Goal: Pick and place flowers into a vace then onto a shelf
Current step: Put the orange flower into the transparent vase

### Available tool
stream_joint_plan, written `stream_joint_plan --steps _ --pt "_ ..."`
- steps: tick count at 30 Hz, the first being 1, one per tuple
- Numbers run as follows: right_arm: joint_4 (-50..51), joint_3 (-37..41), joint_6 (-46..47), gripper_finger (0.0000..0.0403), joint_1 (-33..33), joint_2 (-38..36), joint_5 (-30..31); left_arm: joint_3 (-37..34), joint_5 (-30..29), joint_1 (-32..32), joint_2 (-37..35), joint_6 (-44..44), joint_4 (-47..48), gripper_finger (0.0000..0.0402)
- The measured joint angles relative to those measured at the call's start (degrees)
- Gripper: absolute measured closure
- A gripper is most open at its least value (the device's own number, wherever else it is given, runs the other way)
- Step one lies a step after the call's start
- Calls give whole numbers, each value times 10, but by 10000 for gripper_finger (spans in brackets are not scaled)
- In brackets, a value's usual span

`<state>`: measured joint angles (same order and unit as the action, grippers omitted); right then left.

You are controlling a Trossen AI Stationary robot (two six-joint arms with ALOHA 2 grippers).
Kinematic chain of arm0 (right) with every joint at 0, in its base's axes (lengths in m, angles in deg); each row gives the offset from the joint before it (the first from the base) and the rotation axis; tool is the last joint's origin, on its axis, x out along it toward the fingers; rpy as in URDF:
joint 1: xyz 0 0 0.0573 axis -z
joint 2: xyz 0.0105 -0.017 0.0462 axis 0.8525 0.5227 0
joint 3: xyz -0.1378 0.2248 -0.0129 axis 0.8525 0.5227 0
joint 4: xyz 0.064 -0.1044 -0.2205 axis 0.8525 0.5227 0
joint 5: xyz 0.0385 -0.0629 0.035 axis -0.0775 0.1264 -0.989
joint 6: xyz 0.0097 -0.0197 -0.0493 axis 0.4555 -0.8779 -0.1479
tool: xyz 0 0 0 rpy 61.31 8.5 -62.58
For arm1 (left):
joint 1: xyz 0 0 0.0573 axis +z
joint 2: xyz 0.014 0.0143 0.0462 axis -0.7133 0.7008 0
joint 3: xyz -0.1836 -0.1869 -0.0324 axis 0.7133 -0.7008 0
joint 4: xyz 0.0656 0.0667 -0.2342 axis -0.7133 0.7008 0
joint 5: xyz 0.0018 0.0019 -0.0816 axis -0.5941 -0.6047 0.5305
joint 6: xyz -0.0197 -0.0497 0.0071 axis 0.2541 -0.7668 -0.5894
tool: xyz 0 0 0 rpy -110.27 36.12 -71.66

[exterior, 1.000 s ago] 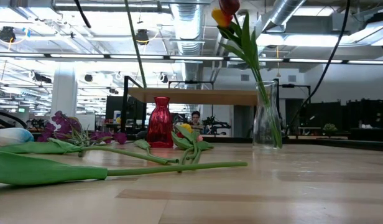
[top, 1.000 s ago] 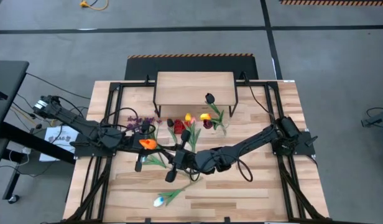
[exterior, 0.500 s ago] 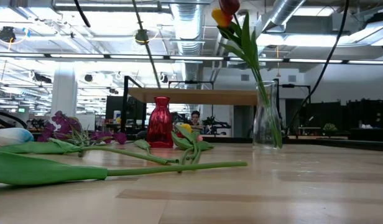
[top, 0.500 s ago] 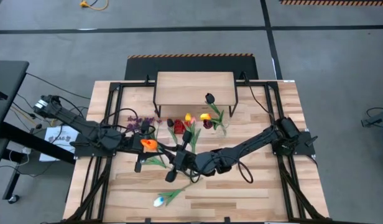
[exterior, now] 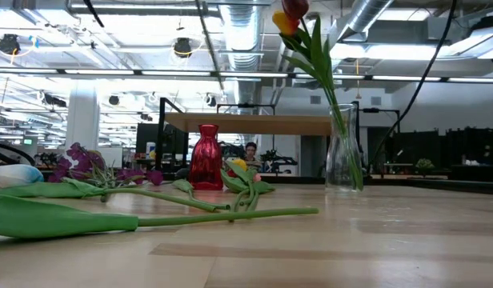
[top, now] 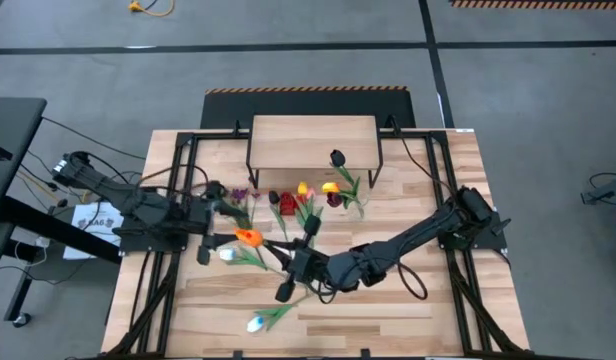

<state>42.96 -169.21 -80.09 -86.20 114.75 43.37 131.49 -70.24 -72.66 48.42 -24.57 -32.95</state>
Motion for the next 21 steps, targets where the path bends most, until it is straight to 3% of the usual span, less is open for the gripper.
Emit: stream_joint_plan --steps 7,10,16,21 --pt "27 1 52 403 -43 -64 -83 0 0 0 -51 -7 27 179" --pt "91 1 92 403 -58 -108 -77 0 0 0 -53 -10 31 179" --pt "236 3 140 403 -95 -178 130 0 0 0 -48 -10 34 179" --pt "243 91 188 403 -105 -254 174 0 0 0 -45 -10 31 179"
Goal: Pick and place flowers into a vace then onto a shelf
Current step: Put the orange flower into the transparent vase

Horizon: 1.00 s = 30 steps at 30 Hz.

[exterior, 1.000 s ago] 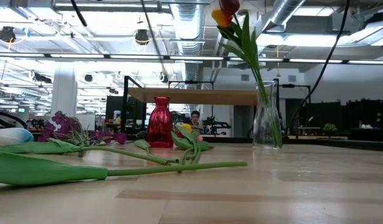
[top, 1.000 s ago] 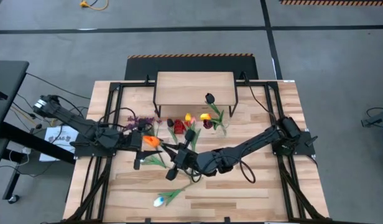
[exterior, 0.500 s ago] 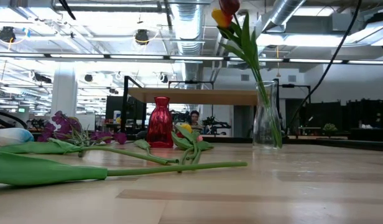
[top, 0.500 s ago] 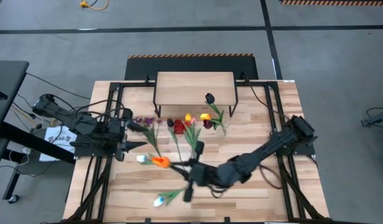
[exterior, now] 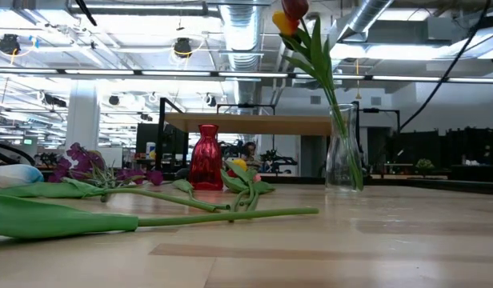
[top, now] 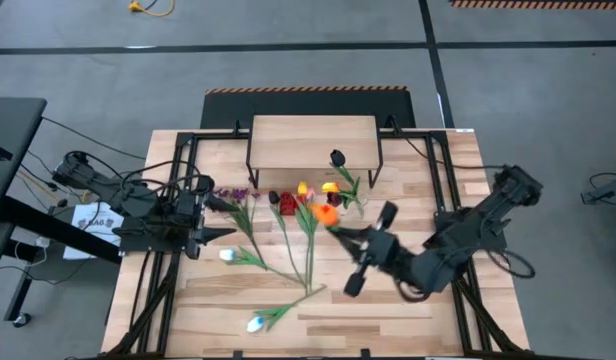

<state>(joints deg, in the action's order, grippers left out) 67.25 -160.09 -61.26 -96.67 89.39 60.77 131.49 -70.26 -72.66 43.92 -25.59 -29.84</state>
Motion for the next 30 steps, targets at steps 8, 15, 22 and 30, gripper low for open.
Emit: stream_joint_plan --steps 8,15,22,30 --pt "-155 268 -1 403 36 -211 -47 0 0 0 0 0 -8 179" --pt "-353 469 -146 403 69 -387 -125 0 -1 0 0 4 -13 179" --pt "-375 567 -156 403 135 -499 -189 0 -1 0 0 5 -22 179" --pt "-375 582 -142 403 202 -514 -261 0 -5 0 0 5 -22 179"
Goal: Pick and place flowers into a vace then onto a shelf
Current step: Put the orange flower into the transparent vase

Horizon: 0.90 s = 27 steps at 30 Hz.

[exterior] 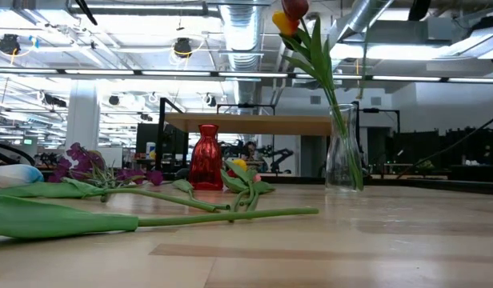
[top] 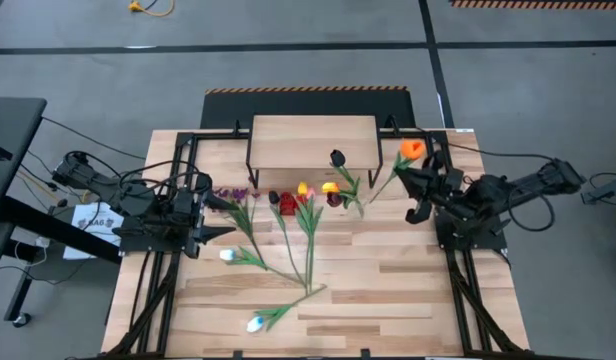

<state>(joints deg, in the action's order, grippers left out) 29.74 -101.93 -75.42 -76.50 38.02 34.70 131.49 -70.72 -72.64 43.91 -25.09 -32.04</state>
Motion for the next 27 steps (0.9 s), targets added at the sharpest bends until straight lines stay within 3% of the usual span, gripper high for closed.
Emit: stream_joint_plan --steps 18,27 --pt "-3 0 77 398 97 90 -56 0 0 0 0 0 0 179" --pt "23 0 97 329 102 99 -24 0 0 0 0 -11 0 179"
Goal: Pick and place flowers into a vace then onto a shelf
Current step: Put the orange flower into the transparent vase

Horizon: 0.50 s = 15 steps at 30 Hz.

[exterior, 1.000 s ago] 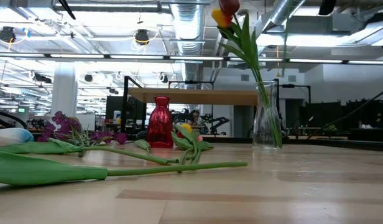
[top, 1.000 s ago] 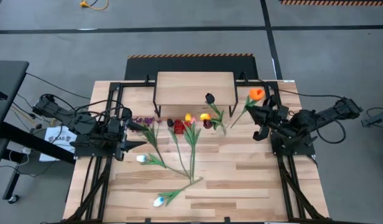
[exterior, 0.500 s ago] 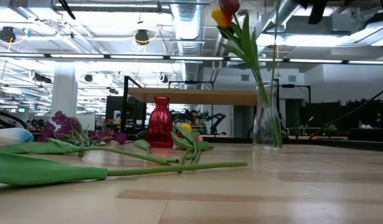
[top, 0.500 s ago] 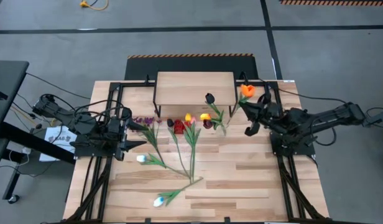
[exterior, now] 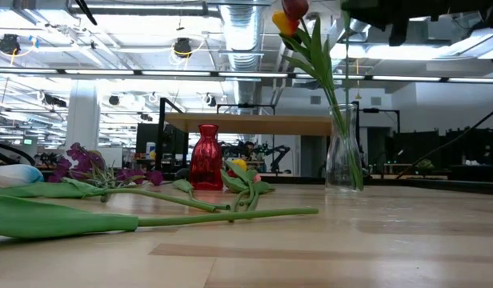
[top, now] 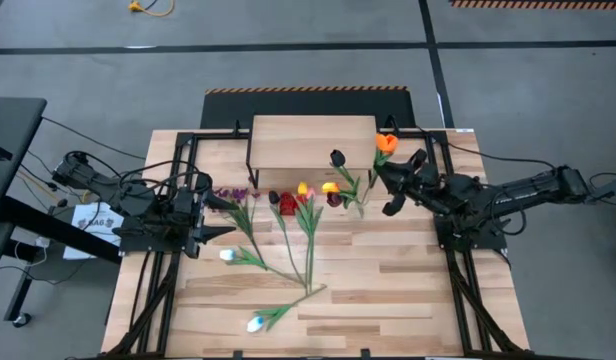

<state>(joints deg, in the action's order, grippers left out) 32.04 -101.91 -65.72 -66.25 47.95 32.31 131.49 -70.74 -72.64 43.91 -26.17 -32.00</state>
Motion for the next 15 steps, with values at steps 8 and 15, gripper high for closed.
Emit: stream_joint_plan --steps 8,15 --pt "116 0 64 253 -1 -31 24 0 0 0 0 -4 0 179" --pt "241 0 123 212 -1 -49 25 0 0 0 0 -4 0 179"
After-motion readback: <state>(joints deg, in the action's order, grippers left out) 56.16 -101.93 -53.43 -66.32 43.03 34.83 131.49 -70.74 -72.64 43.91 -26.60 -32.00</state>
